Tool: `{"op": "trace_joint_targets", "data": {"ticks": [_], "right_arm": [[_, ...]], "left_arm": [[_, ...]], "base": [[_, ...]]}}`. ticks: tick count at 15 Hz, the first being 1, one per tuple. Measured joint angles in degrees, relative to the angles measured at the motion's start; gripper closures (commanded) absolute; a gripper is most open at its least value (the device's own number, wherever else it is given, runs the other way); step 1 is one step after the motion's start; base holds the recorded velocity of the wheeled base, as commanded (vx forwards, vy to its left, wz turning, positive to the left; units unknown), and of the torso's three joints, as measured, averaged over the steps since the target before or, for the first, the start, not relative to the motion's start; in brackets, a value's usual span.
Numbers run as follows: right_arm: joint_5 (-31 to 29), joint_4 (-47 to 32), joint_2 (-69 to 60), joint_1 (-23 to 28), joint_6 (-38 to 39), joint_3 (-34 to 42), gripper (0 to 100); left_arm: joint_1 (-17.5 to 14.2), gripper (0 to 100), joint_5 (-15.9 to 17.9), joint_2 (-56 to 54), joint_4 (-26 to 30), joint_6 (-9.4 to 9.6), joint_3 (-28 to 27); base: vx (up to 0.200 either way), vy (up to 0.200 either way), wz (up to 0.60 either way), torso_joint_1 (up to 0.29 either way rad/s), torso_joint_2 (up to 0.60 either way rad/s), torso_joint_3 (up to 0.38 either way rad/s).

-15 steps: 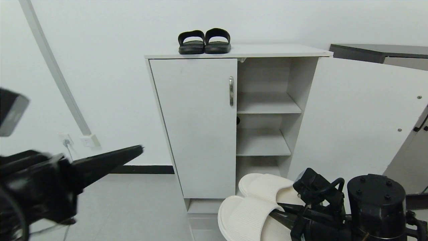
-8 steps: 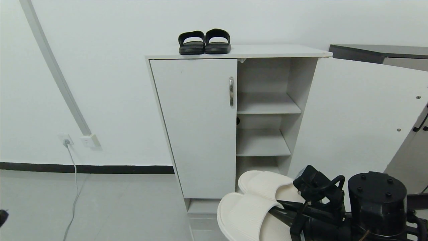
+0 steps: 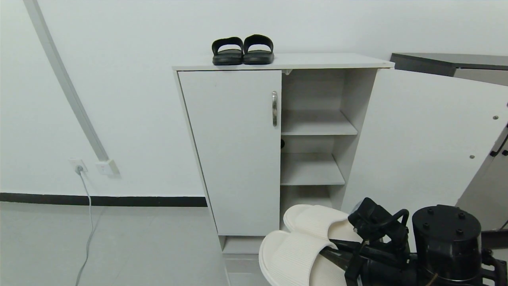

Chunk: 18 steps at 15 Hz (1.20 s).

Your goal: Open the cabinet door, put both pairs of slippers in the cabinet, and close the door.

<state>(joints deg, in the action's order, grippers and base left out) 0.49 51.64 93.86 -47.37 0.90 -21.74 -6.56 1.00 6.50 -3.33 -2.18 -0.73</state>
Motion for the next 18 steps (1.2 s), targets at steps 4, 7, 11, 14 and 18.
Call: {"op": "trace_joint_targets", "data": {"ticks": [4,7,11,14,18], "right_arm": [[0.0,0.0,0.0,-0.1,-0.1,-0.1,100],[-0.1,0.0,0.0,-0.1,-0.1,-0.1,100],[-0.1,0.0,-0.5,-0.1,-0.1,0.3,100],[-0.1,0.0,-0.6,-0.1,-0.1,0.4,100],[-0.2,0.0,-0.7,-0.1,-0.1,0.4,100]], "left_arm": [[0.0,100,18.7,-1.4,0.3,0.93,0.6],[5.0,100,19.7,-1.6,0.4,0.9,0.5],[5.5,100,4.5,-2.7,0.4,2.4,0.6],[6.3,100,1.1,-5.1,0.6,4.32,0.7],[6.6,100,-7.6,-6.3,3.4,3.35,0.7]], "base": [[0.0,0.0,0.0,0.0,0.0,0.0],[0.0,0.0,0.0,0.0,0.0,0.0],[0.0,0.0,0.0,0.0,0.0,0.0],[0.0,0.0,0.0,0.0,0.0,0.0],[0.0,0.0,0.0,0.0,0.0,0.0]]}}
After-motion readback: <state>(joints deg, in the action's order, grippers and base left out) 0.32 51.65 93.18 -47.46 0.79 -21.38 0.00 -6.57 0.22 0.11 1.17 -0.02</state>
